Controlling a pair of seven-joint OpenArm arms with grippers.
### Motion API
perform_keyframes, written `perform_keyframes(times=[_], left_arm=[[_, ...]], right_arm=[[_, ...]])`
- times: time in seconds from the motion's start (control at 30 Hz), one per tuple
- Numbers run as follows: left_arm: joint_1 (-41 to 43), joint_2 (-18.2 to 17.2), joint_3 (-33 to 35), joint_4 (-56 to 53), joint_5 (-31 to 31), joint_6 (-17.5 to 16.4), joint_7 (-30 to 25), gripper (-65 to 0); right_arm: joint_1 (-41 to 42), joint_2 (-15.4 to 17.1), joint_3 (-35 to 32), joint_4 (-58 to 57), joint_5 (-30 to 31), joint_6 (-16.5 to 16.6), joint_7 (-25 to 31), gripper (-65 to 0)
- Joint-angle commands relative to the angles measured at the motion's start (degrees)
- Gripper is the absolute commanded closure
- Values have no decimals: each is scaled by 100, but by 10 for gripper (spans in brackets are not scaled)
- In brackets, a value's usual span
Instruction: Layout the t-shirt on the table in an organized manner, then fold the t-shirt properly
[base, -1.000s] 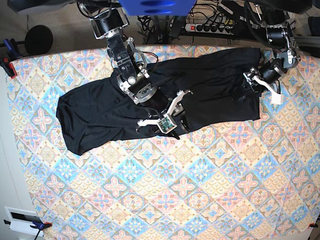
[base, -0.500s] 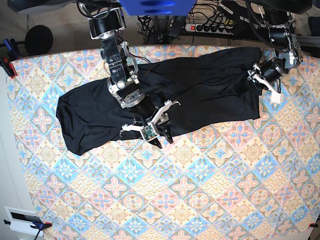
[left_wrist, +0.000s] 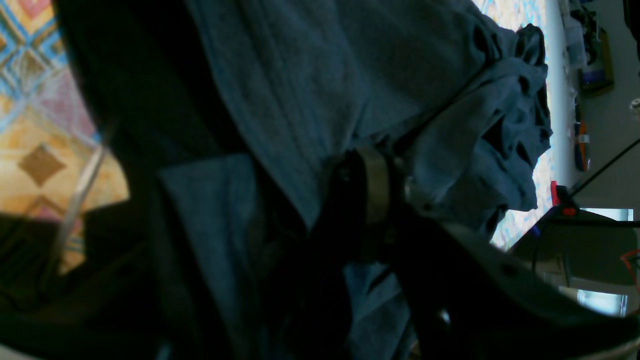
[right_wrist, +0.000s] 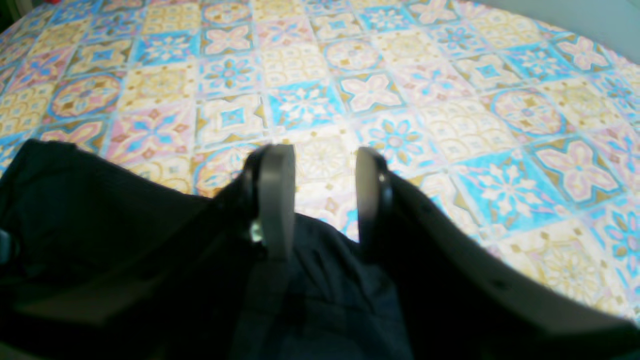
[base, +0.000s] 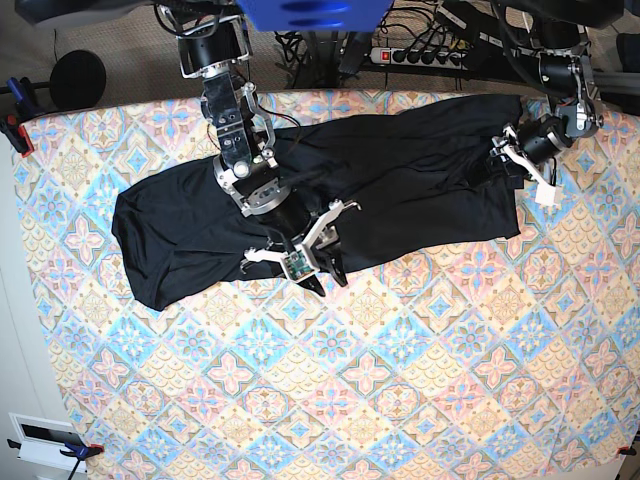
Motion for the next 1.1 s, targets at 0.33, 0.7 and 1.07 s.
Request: perform_keyframes(times=[0.33, 0.7, 1.07], left_arm=[[13, 67, 154, -79, 738, 223, 781, 0], [-84, 94, 611, 774, 711, -287, 825, 0], [-1034, 102, 2018, 1257, 131, -304, 799, 0]], right_arm=[[88, -25, 418, 147, 31, 11, 156, -193], [-263, -25, 2475, 367, 31, 11, 156, -193], [-650, -25, 4067, 490, 40, 11, 156, -193]])
